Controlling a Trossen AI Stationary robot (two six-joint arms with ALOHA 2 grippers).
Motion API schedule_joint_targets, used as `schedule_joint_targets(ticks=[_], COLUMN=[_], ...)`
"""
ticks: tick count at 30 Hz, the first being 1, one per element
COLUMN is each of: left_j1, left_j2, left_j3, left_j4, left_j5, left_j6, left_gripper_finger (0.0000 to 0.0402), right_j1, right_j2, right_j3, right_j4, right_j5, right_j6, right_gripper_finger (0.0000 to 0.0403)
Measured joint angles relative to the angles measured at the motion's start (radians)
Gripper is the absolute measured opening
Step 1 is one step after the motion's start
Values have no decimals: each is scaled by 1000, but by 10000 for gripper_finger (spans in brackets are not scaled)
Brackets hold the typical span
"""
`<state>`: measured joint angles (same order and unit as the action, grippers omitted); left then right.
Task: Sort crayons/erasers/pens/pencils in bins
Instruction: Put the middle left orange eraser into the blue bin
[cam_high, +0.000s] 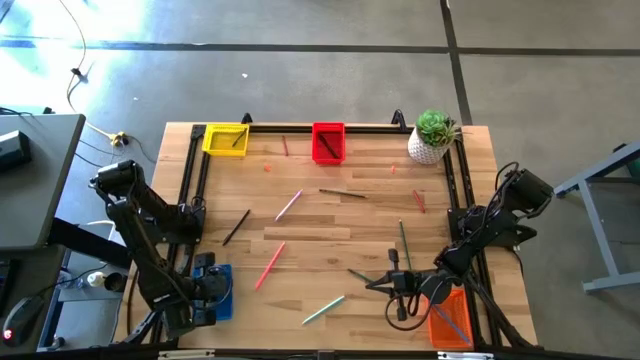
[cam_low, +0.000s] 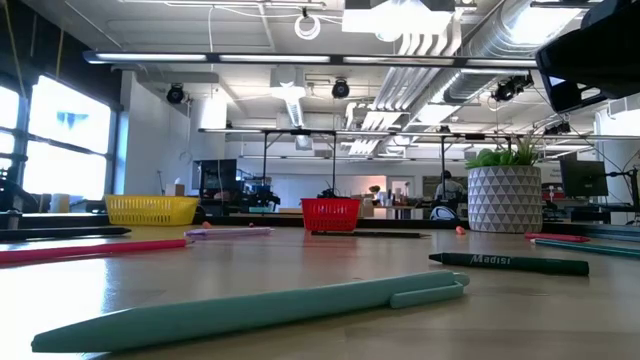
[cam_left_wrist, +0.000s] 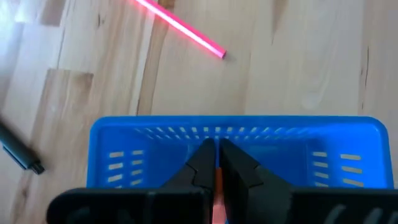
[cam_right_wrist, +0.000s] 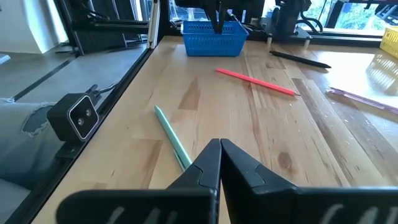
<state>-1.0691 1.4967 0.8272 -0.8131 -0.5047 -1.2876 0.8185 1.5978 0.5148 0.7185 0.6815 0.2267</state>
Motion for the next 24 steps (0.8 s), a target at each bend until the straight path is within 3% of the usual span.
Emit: schedule_joint_targets(ticks=[11, 24], left_j1=[40, 50], left_j2=[83, 99], left_j3=[0, 0], left_j4=[-11, 105], left_j5=[34, 37], left_j6=[86, 174], left_gripper_finger=[1, 1], right_j1=[0, 0], right_j2=[0, 0], right_j3=[0, 0], right_j4=[-4, -4], right_j5=[8, 8], right_j6=[1, 0], right_gripper_finger=[0, 0])
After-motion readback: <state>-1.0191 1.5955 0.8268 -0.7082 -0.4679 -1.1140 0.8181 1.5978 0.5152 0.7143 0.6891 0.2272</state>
